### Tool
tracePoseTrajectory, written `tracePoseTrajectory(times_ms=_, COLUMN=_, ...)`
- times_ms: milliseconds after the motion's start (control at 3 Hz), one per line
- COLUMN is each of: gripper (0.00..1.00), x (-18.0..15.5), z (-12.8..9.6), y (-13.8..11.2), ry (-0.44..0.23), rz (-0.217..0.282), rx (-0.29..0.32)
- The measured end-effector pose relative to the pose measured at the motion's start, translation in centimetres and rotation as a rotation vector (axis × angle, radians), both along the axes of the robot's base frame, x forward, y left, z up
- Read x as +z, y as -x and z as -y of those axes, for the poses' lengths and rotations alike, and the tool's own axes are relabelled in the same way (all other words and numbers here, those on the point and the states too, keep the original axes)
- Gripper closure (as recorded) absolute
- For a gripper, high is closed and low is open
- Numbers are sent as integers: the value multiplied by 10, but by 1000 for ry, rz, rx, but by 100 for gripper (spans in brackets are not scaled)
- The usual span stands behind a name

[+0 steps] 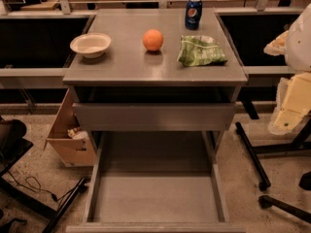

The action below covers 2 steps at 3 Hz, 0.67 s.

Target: Place green jalapeno chip bag into middle drawer

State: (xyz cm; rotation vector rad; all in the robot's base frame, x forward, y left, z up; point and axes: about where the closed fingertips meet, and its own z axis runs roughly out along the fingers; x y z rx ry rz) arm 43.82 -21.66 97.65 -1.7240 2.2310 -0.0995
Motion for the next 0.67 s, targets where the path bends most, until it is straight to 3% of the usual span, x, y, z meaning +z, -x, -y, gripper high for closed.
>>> tracePoseTrajectory(times_ms=333, gripper=0, x=0, z=0, y=0, ry=0, rz=0, rx=0)
tracePoseTrajectory(times_ms=667, gripper=0, x=1, z=4, y=-37, ry=-95, rz=61, rx=-6)
